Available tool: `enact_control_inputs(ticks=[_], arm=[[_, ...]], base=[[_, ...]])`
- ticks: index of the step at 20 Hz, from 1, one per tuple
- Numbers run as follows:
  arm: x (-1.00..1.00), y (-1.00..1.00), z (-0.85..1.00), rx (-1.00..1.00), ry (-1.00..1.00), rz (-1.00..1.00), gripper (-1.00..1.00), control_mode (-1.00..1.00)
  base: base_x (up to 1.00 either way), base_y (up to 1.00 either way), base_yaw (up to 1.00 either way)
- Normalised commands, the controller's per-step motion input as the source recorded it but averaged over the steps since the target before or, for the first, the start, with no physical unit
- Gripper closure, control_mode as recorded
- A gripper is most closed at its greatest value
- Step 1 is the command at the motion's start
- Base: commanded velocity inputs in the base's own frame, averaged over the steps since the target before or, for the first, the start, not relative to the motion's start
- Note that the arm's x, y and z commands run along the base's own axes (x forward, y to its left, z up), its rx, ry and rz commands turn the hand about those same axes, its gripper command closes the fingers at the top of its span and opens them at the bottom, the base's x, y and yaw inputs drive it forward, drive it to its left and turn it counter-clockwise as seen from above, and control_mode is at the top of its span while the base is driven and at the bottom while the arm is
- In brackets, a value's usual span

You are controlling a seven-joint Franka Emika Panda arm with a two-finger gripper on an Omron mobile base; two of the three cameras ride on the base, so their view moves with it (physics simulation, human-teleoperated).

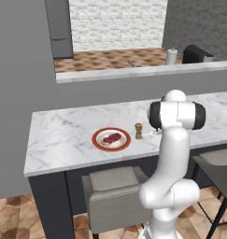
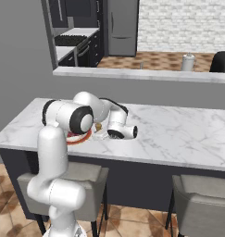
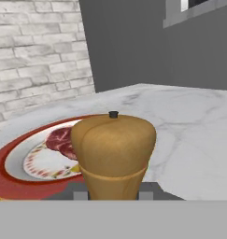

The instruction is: Retrieve the shaker from the cabinet and place it next the steak on a plate on the dining table.

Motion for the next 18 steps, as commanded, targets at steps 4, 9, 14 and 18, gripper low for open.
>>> enact_control_inputs(ticks=[4, 9, 14, 18], arm=[[0.24, 0.08, -0.26, 0.0, 0.0, 0.0, 1.0, -1.0], [0.26, 0.09, -0.29, 0.0, 0.0, 0.0, 1.0, -1.0], [0.26, 0.07, -0.27, 0.0, 0.0, 0.0, 1.0, -1.0], [0.19, 0.04, -0.28, 0.01, 0.0, 0.0, 1.0, -1.0]], base=[[0.0, 0.0, 0.0], [0.0, 0.0, 0.0], [0.0, 0.0, 0.0], [0.0, 0.0, 0.0]])
